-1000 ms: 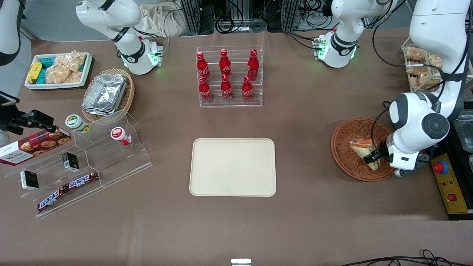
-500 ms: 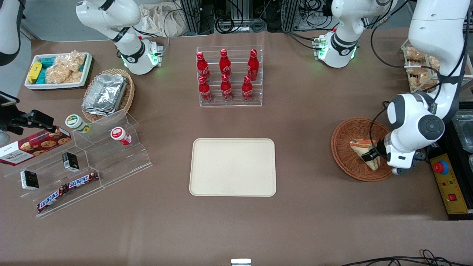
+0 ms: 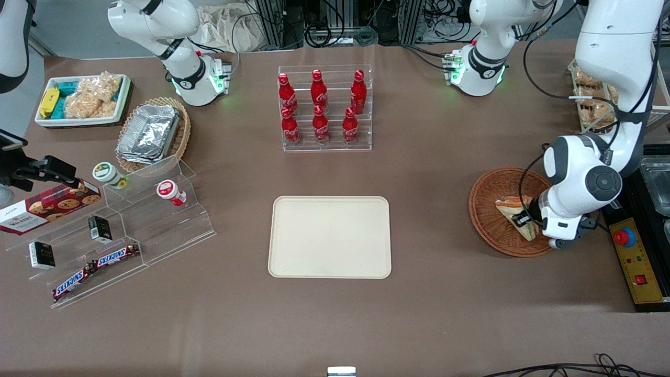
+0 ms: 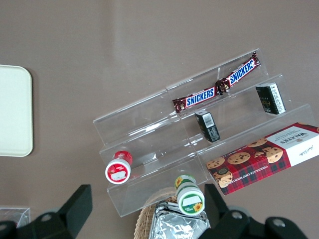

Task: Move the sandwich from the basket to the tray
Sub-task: 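Close the left gripper on the sandwich's upright edge, then lift the sandwich out of the basket with the left gripper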

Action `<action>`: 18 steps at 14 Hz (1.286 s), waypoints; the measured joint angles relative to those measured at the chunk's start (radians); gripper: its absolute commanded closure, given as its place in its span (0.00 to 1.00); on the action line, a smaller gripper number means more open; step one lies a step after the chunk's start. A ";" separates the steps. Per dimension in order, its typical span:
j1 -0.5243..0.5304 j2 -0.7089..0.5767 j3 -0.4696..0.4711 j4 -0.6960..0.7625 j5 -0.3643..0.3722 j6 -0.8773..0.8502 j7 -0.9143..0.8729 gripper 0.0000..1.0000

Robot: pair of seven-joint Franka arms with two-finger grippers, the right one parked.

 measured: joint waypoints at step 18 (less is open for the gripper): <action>-0.200 0.058 -0.269 0.654 -0.051 -0.526 0.174 1.00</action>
